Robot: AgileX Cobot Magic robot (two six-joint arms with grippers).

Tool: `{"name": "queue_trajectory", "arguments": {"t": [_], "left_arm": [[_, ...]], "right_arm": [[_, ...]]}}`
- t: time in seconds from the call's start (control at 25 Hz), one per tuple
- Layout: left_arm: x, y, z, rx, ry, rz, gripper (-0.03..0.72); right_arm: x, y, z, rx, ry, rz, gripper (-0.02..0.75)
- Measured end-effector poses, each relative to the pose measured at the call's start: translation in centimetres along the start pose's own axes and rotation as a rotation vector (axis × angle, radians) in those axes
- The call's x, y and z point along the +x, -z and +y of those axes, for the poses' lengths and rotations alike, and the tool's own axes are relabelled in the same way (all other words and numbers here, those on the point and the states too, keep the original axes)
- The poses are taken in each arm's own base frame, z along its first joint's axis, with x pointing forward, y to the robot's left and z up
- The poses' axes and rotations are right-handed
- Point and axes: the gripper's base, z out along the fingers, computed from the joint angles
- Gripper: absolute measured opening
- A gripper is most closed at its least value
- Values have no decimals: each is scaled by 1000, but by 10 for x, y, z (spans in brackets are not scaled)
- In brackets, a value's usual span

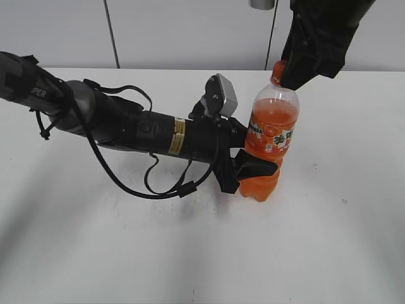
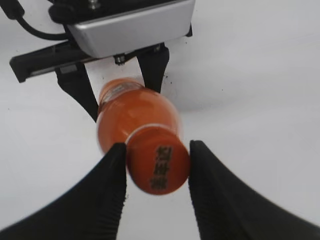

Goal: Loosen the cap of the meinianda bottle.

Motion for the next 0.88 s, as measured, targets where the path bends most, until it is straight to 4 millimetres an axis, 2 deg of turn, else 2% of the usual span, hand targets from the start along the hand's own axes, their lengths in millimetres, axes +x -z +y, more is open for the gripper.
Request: {"name": "queue_trajectory", "arguments": {"t": [0.12,0.2,0.32,0.4,0.48,0.52,0.6,0.72,0.88], "left_arm": [[0,0,0,0,3,0,403],[0,0,0,0,3,0,403],[0,0,0,0,3,0,403],[0,0,0,-1,4,-1,403],[0,0,0,-1,4,-1,403],[0,0,0,-1,4,-1,403],[0,0,0,0,4,-2,403],[0,1,0,-1,4,-2,403],[0,1,0,0,3,-1,403]], "right_arm": [[-1,9,4,-3,-34,-31,505],[-3,21,8,5,-81,-71,561],[-3,42,14,26,-235,-120,561],[-2,52,17,32,-431,-143,554],[-1,57,18,29,-726,-149,553],[0,57,17,29,-867,-145,551],[2,56,16,40,-1012,-132,540],[1,45,12,33,-1085,-115,526],[-1,20,3,18,-1101,-71,523]]}}
